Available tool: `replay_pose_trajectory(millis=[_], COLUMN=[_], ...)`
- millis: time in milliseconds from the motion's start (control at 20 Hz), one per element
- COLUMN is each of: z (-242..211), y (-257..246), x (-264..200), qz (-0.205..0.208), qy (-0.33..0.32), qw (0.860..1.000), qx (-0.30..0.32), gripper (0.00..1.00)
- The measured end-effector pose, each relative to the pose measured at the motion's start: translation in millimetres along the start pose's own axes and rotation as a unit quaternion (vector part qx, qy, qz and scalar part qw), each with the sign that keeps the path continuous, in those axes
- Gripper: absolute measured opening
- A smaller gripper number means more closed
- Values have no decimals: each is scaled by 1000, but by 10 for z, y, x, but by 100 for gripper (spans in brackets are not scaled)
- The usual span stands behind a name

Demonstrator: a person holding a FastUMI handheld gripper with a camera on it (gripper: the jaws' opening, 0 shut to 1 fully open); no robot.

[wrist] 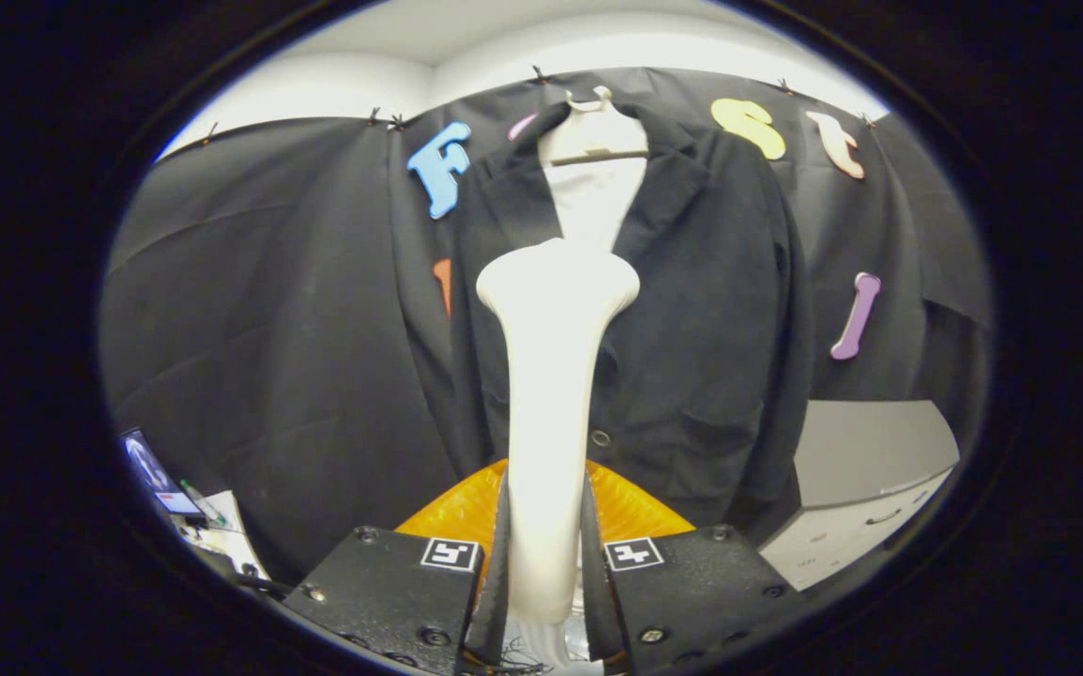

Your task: Iron the clothes twice with a garment steamer, once on the left side and once on the right side.

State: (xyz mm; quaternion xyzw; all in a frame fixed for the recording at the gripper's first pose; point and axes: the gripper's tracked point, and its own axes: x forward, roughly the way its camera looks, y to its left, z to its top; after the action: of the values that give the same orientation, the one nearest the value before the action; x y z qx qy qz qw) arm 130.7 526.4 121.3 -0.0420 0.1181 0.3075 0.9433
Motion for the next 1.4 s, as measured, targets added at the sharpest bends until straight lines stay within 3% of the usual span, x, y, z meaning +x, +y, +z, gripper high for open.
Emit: replay_pose_trajectory(millis=[500, 950, 1400], z=[552, 687, 383], y=[661, 586, 396], x=[358, 846, 1020], qz=[41, 23, 22], qy=[-43, -33, 2], qw=[998, 998, 999], qx=[-36, -46, -44], gripper=[36, 36, 36])
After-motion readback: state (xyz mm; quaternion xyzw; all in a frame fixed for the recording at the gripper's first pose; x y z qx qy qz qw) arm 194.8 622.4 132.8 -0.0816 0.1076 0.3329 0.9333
